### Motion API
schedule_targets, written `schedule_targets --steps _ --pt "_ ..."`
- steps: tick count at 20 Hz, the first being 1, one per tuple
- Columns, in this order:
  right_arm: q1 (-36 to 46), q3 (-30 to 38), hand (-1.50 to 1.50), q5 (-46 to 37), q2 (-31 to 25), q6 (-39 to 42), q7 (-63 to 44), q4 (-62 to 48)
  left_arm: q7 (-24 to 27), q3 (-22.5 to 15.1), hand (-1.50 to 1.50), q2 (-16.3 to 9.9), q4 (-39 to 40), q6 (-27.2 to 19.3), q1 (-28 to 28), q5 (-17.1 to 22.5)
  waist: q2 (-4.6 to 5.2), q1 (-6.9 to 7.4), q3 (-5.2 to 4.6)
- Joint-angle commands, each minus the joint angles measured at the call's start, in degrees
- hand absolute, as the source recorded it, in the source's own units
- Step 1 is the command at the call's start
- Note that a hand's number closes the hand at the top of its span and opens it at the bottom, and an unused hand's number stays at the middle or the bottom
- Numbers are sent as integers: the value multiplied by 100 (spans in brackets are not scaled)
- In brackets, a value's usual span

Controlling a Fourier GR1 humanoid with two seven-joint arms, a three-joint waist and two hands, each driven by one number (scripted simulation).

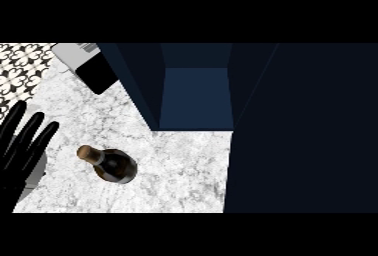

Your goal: Pick up the wine, place it into the cabinet and close the cabinet

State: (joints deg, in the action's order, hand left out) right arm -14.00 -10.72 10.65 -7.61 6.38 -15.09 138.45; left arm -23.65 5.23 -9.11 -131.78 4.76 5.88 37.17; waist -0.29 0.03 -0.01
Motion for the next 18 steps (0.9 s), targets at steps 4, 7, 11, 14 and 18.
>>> schedule_targets --steps 4,7,11,14,18 --pt "-574 -655 -150 -57 121 -186 -650 1143 -975 531 -150 -287 -832 -657 -138 779 -5 -20 0" --pt "-617 -659 -150 -25 72 -250 -795 1360 -1151 685 -150 -337 -771 -813 -339 876 -9 -43 0" --pt "-444 -645 -150 5 -34 -346 -1049 1467 -1317 777 -150 -299 -1084 -780 -109 942 -24 -12 0" --pt "-103 -329 -150 -35 -64 -438 -1020 1224 -1704 1133 -150 -557 -1105 -1024 -498 1224 -14 21 3" --pt "-159 -736 -150 -241 4 -619 -1241 1585 -1912 1171 -150 -554 -1288 -1252 -598 1158 -42 28 0"
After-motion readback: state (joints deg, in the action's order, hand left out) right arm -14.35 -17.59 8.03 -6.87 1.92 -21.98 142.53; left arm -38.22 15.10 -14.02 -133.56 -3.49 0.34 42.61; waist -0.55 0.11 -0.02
